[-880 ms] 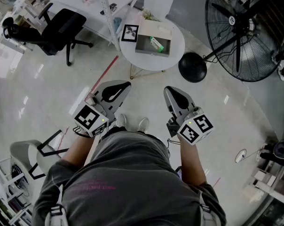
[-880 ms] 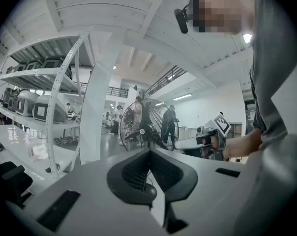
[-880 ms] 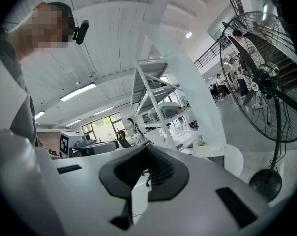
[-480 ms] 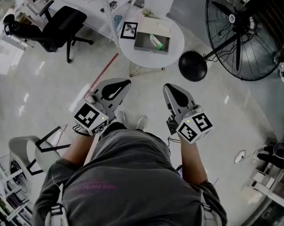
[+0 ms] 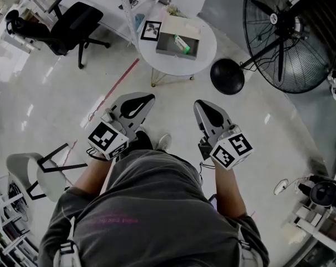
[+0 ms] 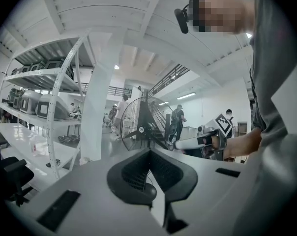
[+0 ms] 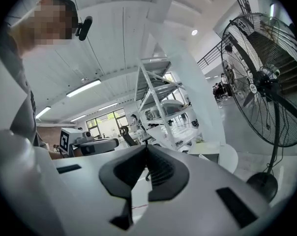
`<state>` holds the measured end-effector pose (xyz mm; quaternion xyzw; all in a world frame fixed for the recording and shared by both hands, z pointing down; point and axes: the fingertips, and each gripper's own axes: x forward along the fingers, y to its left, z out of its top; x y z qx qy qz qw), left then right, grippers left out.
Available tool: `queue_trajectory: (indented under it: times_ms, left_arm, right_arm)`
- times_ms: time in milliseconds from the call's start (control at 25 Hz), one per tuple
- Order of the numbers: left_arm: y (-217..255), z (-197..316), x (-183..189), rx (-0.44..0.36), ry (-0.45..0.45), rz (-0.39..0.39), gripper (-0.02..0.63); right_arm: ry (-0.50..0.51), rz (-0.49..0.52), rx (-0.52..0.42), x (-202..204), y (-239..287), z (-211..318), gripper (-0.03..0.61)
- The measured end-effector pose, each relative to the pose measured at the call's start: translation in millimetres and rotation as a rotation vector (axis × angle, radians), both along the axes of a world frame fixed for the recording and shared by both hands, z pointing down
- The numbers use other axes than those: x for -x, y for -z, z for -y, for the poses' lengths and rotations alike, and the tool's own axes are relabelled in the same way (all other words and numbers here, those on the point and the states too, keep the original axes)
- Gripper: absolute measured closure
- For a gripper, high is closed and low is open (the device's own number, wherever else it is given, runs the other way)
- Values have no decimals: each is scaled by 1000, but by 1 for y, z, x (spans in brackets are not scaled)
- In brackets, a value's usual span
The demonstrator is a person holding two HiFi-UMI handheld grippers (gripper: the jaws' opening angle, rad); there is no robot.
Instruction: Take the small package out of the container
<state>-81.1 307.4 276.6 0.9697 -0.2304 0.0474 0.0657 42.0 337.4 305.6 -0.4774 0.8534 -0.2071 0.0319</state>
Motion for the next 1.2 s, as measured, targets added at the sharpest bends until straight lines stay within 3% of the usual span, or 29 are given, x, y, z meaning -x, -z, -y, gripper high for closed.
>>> queue_trajectory:
  times_ms: [520, 1200]
  left_arm:
    - [-10, 40, 2, 28, 21, 10, 600]
    - [-31, 198, -14, 72, -46, 2, 600]
  right_arm:
    - [-15, 11, 42, -13, -15, 32, 557]
    - [-57, -11, 96, -18, -33, 183, 557]
